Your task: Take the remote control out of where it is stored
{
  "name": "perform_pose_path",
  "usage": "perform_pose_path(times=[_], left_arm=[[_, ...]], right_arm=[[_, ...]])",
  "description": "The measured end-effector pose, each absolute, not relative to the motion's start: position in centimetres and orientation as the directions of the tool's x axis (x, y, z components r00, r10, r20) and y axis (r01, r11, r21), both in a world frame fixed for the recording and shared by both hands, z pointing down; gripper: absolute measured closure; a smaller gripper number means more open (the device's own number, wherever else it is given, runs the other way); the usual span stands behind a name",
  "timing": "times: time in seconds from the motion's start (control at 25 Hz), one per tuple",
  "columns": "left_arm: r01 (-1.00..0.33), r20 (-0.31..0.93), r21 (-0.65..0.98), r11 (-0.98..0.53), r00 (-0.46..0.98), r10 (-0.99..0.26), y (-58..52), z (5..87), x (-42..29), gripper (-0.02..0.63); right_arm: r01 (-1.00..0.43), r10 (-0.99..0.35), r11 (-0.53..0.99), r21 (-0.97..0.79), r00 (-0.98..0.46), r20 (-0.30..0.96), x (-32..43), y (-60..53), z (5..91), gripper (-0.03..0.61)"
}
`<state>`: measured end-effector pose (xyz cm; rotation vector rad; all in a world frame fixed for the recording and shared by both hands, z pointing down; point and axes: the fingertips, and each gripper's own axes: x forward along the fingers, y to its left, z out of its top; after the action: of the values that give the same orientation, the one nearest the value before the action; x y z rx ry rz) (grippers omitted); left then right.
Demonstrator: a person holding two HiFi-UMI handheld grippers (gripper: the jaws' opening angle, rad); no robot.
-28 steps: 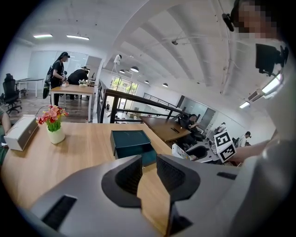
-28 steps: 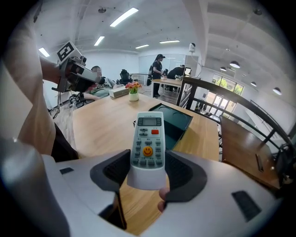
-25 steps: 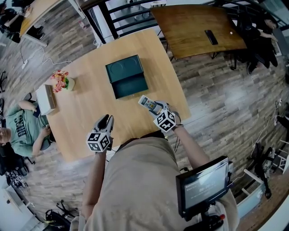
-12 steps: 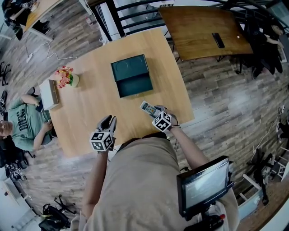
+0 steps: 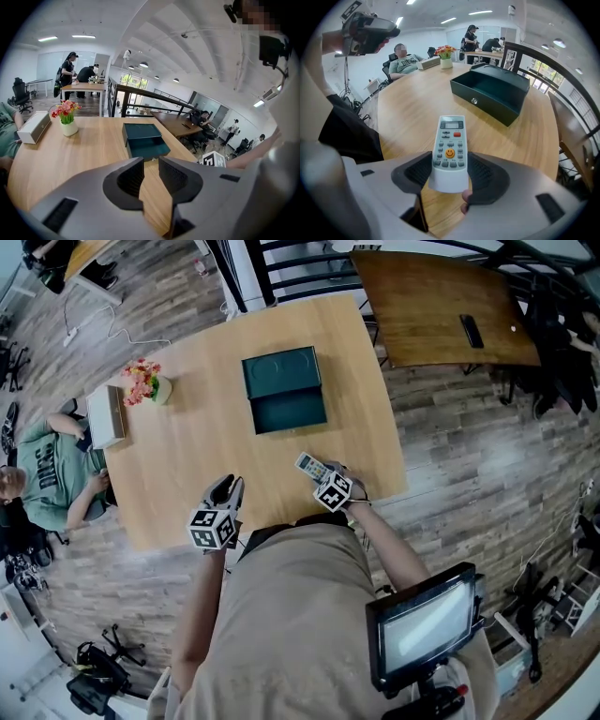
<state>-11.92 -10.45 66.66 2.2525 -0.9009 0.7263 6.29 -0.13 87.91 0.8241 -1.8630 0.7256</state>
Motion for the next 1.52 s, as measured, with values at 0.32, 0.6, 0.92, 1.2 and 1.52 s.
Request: perform_pose_path(times=[0.32, 0.6, 0.92, 1.2, 1.52], left_arm=[[-0.791, 0.664, 0.329, -0.516, 0.582, -0.469, -10.3, 66.7, -13.7, 0.535], [-0.791, 0.643, 0.353, -0.500, 0.593, -0.485, -9.7, 67.1, -13.3, 0.535], [-0.737, 0.553, 0.387, -0.555, 0.667, -0.500, -9.8, 63.8, -15.5, 0.535], [-0.647, 0.432, 0.443, -0.621, 0.761, -0.484, -8.7, 58.0, -17.9, 0.535], [-0.621, 0.254, 0.416, -0.664, 0.780, -0.571, -10.3, 48.9, -28.1, 0.535]], right_arm=[[-0.777, -0.202, 0.624, -0.080, -0.259, 0.945, 6.8, 0.0, 90.6, 0.336], [-0.780, -0.215, 0.618, -0.101, -0.291, 0.932, 6.2, -0.5, 91.4, 0.336], [-0.898, -0.460, 0.438, -0.048, -0.269, 0.846, 5.2, -4.3, 83.3, 0.305], [-0.951, -0.768, 0.310, -0.016, -0.260, 0.585, 3.5, -7.5, 69.2, 0.307], [-0.980, -0.939, 0.194, 0.034, -0.175, 0.296, -2.2, -6.4, 51.8, 0.310]])
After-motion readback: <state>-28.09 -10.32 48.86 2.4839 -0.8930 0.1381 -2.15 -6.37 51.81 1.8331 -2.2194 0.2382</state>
